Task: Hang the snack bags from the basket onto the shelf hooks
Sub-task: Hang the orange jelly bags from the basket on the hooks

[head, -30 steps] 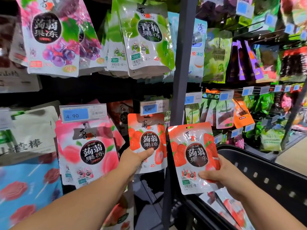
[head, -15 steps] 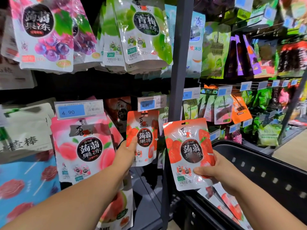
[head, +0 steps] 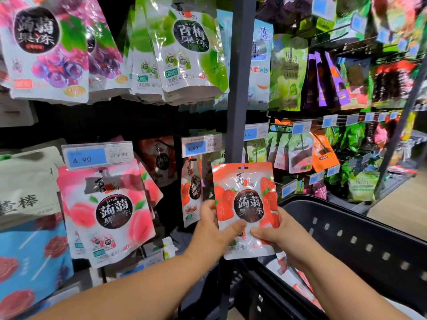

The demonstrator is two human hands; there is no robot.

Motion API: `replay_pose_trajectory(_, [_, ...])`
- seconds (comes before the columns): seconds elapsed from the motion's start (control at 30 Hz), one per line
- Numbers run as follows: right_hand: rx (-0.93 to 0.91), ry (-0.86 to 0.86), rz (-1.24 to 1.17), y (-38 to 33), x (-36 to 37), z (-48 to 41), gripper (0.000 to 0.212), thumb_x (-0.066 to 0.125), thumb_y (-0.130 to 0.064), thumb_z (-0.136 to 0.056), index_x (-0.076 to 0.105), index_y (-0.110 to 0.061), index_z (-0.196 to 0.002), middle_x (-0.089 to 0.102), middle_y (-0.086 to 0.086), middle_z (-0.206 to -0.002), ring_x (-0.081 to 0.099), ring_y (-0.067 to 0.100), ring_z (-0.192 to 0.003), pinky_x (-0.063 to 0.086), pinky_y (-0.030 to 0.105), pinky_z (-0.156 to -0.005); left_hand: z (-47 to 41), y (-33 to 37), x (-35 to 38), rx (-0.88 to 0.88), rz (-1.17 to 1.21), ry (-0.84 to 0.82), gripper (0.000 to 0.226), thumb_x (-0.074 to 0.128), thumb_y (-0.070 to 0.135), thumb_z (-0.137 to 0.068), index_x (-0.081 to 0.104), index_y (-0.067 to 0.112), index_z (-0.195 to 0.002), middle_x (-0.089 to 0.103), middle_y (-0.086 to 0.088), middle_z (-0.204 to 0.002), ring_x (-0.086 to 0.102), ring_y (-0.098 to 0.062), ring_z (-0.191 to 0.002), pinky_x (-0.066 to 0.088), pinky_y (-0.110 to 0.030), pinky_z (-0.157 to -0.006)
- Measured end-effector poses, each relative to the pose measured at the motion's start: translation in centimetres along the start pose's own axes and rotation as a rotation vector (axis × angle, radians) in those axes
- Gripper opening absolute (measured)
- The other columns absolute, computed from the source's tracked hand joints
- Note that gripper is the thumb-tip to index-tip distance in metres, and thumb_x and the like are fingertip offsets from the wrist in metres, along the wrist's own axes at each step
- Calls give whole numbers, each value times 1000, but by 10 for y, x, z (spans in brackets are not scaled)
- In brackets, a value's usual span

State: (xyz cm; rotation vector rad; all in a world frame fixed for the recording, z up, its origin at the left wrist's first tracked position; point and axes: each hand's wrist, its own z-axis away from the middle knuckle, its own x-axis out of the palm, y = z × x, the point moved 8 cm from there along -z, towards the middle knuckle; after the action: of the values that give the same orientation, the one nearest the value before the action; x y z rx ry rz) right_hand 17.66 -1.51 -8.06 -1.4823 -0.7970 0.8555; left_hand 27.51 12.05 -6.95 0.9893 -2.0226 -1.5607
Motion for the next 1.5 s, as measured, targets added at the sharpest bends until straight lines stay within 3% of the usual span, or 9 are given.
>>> replay_pose_trajectory(0.1, [-11, -15, -10, 3, 3, -3, 24, 68, 0, -89, 55, -17, -101, 66, -10, -65, 62, 1, -59, 48, 15, -57, 2, -24, 17, -199, 224, -68, 79, 90, 34, -59, 46, 26, -124, 71, 2, -112, 69, -13, -101, 54, -21, -83])
replay_pose_trajectory(0.2, [7, -17, -19, 5, 3, -2, 10, 52, -5, -100, 57, -12, -103, 63, -4, -68, 57, -2, -54, 44, 10, -53, -3, -32, 8, -265, 331, -30, 56, 82, 5, -75, 56, 10, -124, 74, -10, -110, 72, -25, -100, 58, -31, -80])
replay_pose_trajectory(0.33, [47, -34, -46, 7, 5, -4, 26, 44, -8, -104, 62, -14, -123, 74, 6, -95, 69, 15, -84, 53, 24, -73, -7, -30, -4, -235, 355, 59, 33, 69, -5, -84, 63, 4, -115, 74, -15, -107, 71, -31, -101, 58, -36, -82])
replay_pose_trajectory(0.53, [72, -20, -73, 4, 3, -4, 26, 53, -10, -100, 58, -18, -124, 71, 21, -109, 66, 19, -86, 52, 27, -73, -14, -41, -41, -187, 273, 224, 33, 76, 5, -83, 66, 13, -113, 75, -7, -105, 70, -30, -102, 52, -52, -96])
replay_pose_trajectory(0.7, [97, 43, -89, 6, -7, -5, 22, 50, -11, -101, 60, -17, -120, 75, 9, -106, 72, 21, -89, 51, 35, -82, -13, -48, -60, -153, 156, 271, 35, 80, 11, -80, 65, 24, -110, 76, -2, -104, 71, -25, -100, 53, -51, -96])
replay_pose_trajectory(1.0, [111, 39, -92, 9, -16, -9, 23, 41, -11, -106, 61, -12, -115, 75, 9, -88, 72, 19, -77, 52, 29, -70, -14, -64, -86, -173, 153, 347, 45, 81, 27, -66, 65, 27, -109, 76, 0, -101, 72, -24, -98, 53, -53, -95])
replay_pose_trajectory(1.17, [110, 52, -114, 13, -20, -12, 23, 41, -11, -105, 61, -10, -117, 75, 11, -89, 71, 22, -77, 51, 37, -80, -25, -64, -86, -152, 134, 339, 41, 79, 30, -65, 67, 28, -104, 76, 0, -100, 71, -24, -97, 53, -52, -95])
replay_pose_trajectory(1.3, [116, 75, -124, 14, -23, -11, 22, 43, -12, -105, 61, -8, -116, 74, 12, -87, 71, 20, -74, 51, 33, -74, -30, -69, -90, -164, 108, 369, 32, 80, 16, -79, 66, 25, -106, 76, 1, -100, 71, -23, -96, 54, -50, -94])
replay_pose_trajectory(1.5, [129, 89, -137, 13, -31, -11, 22, 43, -12, -105, 62, -8, -114, 73, 11, -86, 71, 21, -74, 53, 28, -67, -42, -83, -100, -250, 56, 362, 51, 84, 33, -64, 65, 22, -110, 75, -1, -101, 71, -24, -96, 54, -51, -94])
